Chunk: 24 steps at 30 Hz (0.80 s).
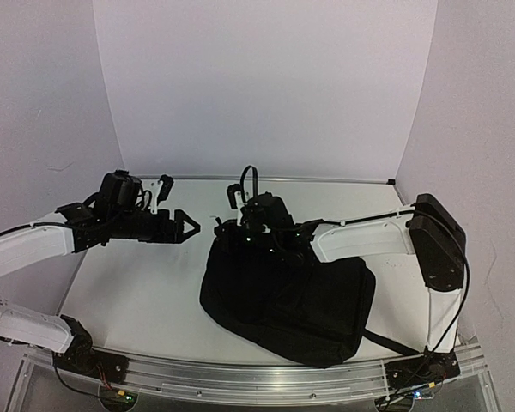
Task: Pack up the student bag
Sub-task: Zip the student bag at the center of the board.
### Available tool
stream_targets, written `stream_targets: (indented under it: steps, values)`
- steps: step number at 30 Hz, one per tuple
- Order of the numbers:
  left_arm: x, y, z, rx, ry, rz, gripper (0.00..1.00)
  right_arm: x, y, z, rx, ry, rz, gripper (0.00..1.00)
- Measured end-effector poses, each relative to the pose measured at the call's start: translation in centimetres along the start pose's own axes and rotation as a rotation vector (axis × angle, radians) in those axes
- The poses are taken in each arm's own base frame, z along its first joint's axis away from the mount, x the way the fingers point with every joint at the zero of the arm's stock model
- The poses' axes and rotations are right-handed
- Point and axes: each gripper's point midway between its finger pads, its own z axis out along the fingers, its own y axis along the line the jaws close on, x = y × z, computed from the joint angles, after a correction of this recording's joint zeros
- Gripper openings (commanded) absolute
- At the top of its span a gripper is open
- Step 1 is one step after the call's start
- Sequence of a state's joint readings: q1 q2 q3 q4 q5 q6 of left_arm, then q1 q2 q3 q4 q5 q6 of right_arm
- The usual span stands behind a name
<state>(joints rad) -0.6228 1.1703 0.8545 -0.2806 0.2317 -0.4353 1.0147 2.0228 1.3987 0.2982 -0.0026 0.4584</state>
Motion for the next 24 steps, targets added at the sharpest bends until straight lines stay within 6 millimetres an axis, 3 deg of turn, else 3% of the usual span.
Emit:
stream_targets:
  steps: [4, 14, 18, 20, 24]
  values:
    - [0.0, 0.0, -0.2, 0.01, -0.025, -0.04, 0.75, 0.1, -0.2, 0.1, 0.004, -0.001, 0.013, 0.0]
    - [2.4, 0.5, 4.9, 0.064, 0.098, -0.114, 0.65, 0.0, -0.2, 0.2, 0.003, -0.004, 0.019, 0.0]
    - [3.4, 0.6, 6.5, 0.084, 0.145, -0.136, 0.55, 0.0, -0.2, 0.2, 0.003, -0.004, 0.019, 0.0]
    - [3.5, 0.3, 7.0, 0.097, 0.158, -0.14, 0.47, 0.0, -0.2, 0.2, 0.003, -0.004, 0.019, 0.0]
    - [3.1, -0.7, 7.7, 0.134, 0.152, -0.131, 0.18, 0.0, -0.2, 0.2, 0.004, -0.005, 0.019, 0.0]
